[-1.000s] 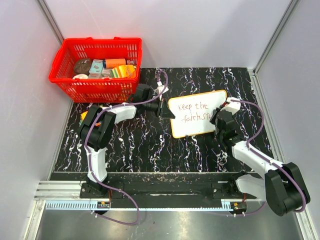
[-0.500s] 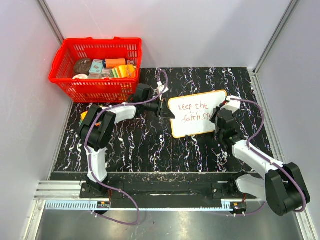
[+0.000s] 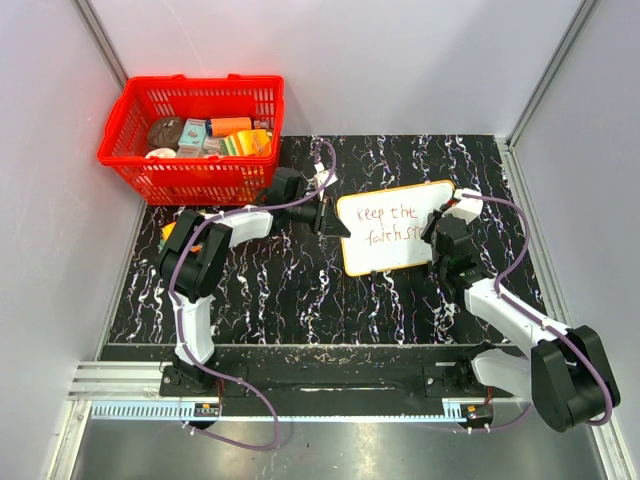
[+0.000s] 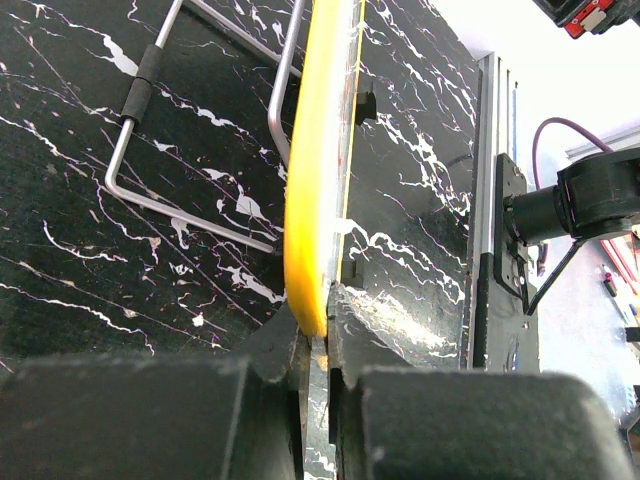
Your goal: Write a sentence on the whiteboard
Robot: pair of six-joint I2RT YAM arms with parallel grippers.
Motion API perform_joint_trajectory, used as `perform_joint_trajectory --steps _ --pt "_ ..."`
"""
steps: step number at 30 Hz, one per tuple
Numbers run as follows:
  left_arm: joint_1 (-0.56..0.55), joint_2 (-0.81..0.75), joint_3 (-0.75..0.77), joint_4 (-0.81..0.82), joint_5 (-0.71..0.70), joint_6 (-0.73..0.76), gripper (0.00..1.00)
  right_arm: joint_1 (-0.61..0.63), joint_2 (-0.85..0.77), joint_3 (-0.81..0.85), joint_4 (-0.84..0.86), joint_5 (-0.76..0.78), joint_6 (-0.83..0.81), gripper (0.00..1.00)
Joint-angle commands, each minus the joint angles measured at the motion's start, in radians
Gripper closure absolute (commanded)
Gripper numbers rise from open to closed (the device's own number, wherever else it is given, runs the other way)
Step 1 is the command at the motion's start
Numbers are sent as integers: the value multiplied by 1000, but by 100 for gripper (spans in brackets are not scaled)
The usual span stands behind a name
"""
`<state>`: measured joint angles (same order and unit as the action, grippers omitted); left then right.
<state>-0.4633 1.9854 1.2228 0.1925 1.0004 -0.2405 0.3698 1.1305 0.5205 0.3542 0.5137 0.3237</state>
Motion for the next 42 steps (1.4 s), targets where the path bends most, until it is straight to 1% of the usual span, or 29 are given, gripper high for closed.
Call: perform_joint_trajectory --steps 1,26,42 --pt "-29 53 -39 -107 -88 153 100 -11 -15 46 34 32 -15 100" --pt "-28 52 -40 -108 -86 153 100 -22 -9 -22 12 11 18 100" --pt "-28 52 -40 -108 -88 153 100 -22 3 27 49 -3 -2 100"
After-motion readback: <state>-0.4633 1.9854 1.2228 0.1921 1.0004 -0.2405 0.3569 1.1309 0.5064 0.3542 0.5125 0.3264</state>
